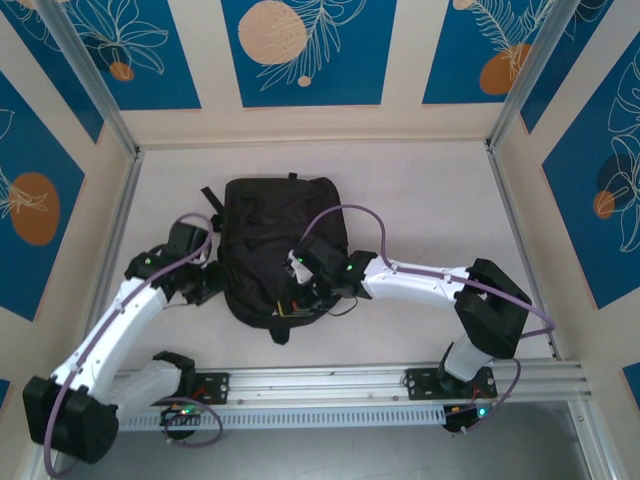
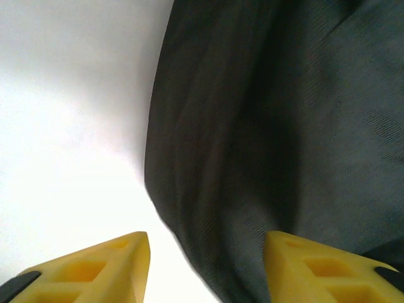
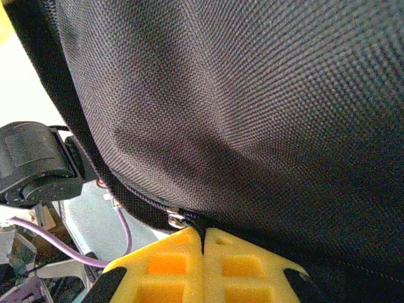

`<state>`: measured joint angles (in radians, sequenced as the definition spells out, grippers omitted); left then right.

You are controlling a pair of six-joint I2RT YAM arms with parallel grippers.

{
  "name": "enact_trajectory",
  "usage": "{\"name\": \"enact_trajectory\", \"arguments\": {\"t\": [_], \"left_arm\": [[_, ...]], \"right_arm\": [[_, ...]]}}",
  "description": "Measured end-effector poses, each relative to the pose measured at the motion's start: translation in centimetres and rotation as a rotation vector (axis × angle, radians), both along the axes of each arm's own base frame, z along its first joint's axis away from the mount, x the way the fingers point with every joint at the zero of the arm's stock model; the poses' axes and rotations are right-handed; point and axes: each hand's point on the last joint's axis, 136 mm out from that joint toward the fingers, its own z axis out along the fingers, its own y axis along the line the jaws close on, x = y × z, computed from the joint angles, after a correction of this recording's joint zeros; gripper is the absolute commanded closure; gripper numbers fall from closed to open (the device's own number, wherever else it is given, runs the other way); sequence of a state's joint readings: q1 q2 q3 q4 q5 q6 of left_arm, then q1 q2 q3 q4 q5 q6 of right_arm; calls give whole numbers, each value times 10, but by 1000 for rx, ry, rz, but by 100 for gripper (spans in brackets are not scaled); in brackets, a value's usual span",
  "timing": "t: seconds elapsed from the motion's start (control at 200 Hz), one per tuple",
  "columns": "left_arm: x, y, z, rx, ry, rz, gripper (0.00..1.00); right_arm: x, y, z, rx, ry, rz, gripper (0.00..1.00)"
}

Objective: Pack the student bag
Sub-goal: Zip the student bag at the center of the table.

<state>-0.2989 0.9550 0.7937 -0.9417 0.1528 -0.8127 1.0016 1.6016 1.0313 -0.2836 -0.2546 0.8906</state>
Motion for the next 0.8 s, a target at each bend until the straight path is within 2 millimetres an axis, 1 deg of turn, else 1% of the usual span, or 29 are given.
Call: {"name": "enact_trajectory", "arguments": {"t": [0.085,0.17,0.445,0.575,0.635,0.675,0.765,0.8], "left_arm": [[-18,-1,-11,-50,43,47,43],[-26,-3,-13,-84,55,78,42],[-28,-10,-14,-120,86,105,44],[-28,-18,-16,-124,100,93,47],[-28,-23,-18,-122,111,76,50],[-29,-27,-20,-119,121,68,55],[-30,-35,-20,-103,123,34,73],[-29,-37,-19,-99,118,31,82]], "right_arm": [[0,2,2,10,0,0,100],[1,3,2,17,2,-1,100],[1,5,2,23,3,-1,100],[1,5,2,24,4,-1,100],[1,5,2,23,5,0,100],[0,5,2,24,6,1,100],[0,5,2,23,6,1,100],[0,5,2,23,6,1,100]]}}
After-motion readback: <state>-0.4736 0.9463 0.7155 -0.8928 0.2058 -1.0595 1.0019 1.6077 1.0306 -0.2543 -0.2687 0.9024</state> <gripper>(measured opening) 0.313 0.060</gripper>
